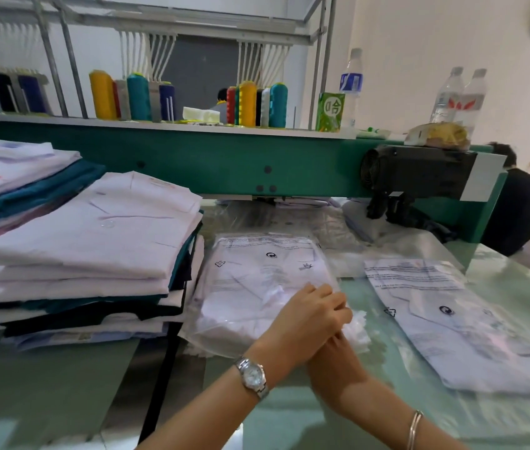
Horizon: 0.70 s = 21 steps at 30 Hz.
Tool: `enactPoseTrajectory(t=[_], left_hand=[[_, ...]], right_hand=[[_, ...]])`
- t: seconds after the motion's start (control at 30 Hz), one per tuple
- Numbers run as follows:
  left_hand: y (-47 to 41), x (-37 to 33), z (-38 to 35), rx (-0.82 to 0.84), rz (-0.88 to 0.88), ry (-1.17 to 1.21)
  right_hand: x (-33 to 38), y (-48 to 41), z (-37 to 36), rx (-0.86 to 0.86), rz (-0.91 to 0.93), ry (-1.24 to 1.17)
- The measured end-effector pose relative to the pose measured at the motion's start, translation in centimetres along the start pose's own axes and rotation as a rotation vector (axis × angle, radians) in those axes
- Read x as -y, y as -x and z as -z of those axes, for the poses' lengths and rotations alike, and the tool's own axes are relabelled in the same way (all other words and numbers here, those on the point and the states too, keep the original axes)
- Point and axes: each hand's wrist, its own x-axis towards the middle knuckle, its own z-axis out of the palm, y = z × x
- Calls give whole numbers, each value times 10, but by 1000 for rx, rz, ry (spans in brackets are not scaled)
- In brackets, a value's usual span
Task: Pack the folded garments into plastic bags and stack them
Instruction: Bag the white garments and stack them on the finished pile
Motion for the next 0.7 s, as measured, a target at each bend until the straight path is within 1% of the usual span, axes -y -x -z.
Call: enactPoseTrajectory(t=[0.03,0.07,0.1,0.13,0.17,0.2,0.27,0.3,0.33,0.4,0.43,0.47,0.5,0.53,0.57,0.63,0.67,0.7], left_hand=[[-2,-2,0,32,-2,1],[-4,-3,0,52,6,16],[-6,-4,1,62,20,47],[-7,-5,1,65,40,88],[-8,-6,3,61,58,122],[-9,-6,5,58,69,137],[-11,-5,8,67,77,130],[-11,-5,10,67,77,119],[-12,-4,12,67,76,106],[-13,-5,17,55,81,91],[-13,-5,17,47,87,100],[-12,-5,17,40,92,109],[-11,-5,17,37,97,113],[-11,-5,18,50,105,111],[-10,-5,19,71,113,106],[-11,-5,23,89,120,97],[-12,-4,25,89,124,98],[-12,-4,27,87,130,99]], right_hand=[[6,-2,0,92,-124,-64],[9,-7,3,165,-240,-187],[20,-10,9,141,-316,-191],[23,-13,11,174,-319,-80],[29,-17,16,204,-314,5],[27,-19,12,180,-302,62],[31,-20,22,218,-304,117],[30,-22,28,262,-305,97],[36,-24,29,252,-294,60],[24,-25,18,186,-288,-34],[12,-24,9,156,-231,-90],[-1,-19,-3,101,-86,-134],[-11,-12,-11,110,50,-168],[-13,-9,-12,73,92,-183],[-10,-9,-8,51,76,-209],[-10,-11,0,128,-101,-459],[-6,-12,-4,114,-110,-565],[-19,-12,-13,184,-34,-672]])
